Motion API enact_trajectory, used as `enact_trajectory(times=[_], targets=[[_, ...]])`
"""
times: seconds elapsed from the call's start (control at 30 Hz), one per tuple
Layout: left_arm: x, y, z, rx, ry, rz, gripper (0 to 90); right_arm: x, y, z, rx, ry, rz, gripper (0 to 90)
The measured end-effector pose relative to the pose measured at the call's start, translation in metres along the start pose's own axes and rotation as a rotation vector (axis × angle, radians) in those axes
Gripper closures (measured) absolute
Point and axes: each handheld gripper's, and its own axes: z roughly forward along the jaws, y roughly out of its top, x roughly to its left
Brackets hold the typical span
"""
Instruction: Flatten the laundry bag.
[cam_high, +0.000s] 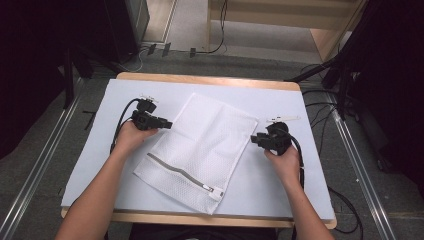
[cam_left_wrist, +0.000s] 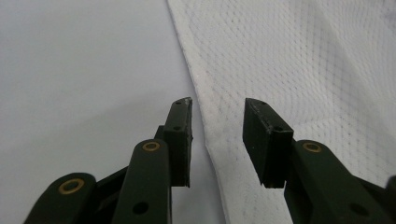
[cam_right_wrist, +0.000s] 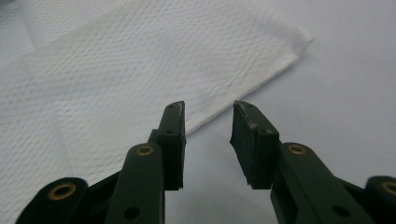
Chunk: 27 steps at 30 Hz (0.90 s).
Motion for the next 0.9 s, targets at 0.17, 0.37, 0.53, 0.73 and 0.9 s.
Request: enact_trajectory(times=[0.17, 0.37, 0.53, 0.73, 0.9], targets=[[0.0, 0.002, 0.008, 0.013, 0.003, 0.005, 63.5, 0.013, -0.009, 0.002, 0.014, -0.005, -0.024, 64.5], [0.0, 0.001, 0.013, 0.007, 0.001, 0.005, 63.8, 0.017, -0.012, 0.014, 0.044, 0.004, -0.02, 62.0], [-0.005, 0.001, 0.015, 0.017, -0.006, 0.031, 68.3, 0.022, -0.011, 0.023, 0.049, 0.011, -0.032, 61.0], [-0.007, -0.001, 0.017, 0.018, -0.012, 0.029, 77.0, 0.029, -0.01, 0.03, 0.043, -0.008, -0.065, 60.4], [-0.007, -0.001, 0.018, 0.019, -0.021, 0.016, 83.7, 0.038, -0.01, 0.033, 0.044, -0.077, -0.137, 68.1]])
